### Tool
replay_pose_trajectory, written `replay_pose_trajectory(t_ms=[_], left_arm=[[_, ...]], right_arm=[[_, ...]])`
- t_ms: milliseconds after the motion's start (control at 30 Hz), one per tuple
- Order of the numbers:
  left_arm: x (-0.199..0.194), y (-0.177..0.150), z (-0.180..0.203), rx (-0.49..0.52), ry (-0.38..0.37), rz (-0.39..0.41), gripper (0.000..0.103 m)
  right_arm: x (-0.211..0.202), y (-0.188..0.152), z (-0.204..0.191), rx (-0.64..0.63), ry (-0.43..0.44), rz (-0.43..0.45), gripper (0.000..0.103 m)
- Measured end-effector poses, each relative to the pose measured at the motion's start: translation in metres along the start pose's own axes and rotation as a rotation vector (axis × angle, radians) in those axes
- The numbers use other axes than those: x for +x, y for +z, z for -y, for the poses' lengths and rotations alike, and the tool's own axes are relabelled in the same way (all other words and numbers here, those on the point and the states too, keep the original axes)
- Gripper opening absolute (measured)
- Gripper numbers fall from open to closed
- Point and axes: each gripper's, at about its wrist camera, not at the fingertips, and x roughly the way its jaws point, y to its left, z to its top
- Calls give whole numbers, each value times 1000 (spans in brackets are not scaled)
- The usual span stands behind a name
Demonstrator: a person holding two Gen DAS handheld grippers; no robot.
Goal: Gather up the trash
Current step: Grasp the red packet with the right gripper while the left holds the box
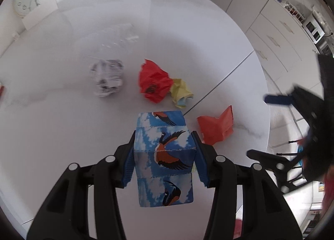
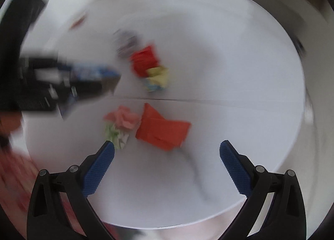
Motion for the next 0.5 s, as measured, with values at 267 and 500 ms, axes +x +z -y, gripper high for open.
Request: replay_pose_trajectory(t_ms=[267, 500], left_arm=[[-28, -14, -26, -95, 32, 45, 48], [-30, -19, -40, -169, 53, 57, 48]], right_arm=[[45, 19, -28, -474, -18, -136, 97], [68, 29, -29, -561, 31, -223, 63]])
